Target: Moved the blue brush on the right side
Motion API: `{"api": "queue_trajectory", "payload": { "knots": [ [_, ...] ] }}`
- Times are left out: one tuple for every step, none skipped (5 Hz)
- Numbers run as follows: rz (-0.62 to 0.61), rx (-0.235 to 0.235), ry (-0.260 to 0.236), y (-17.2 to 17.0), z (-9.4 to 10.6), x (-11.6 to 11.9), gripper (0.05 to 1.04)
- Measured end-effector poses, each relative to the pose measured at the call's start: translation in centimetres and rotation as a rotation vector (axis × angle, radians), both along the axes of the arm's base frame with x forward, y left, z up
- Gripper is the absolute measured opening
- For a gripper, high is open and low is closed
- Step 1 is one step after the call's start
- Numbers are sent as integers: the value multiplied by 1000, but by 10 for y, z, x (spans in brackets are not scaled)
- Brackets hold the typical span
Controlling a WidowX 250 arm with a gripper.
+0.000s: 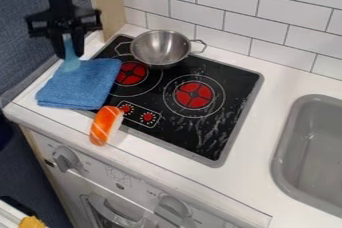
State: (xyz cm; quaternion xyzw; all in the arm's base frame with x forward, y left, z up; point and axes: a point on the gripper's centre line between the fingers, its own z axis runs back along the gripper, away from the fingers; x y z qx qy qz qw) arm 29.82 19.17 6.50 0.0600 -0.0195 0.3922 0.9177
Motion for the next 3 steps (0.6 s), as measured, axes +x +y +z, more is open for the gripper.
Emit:
{"api": "queue_trajectory", "payload": {
  "knots": [
    [-28, 5, -9, -25, 8, 0, 306],
    [-85, -9, -43, -56, 19, 0, 306],
    [-172, -16, -55, -105, 23, 3, 306]
  ]
}}
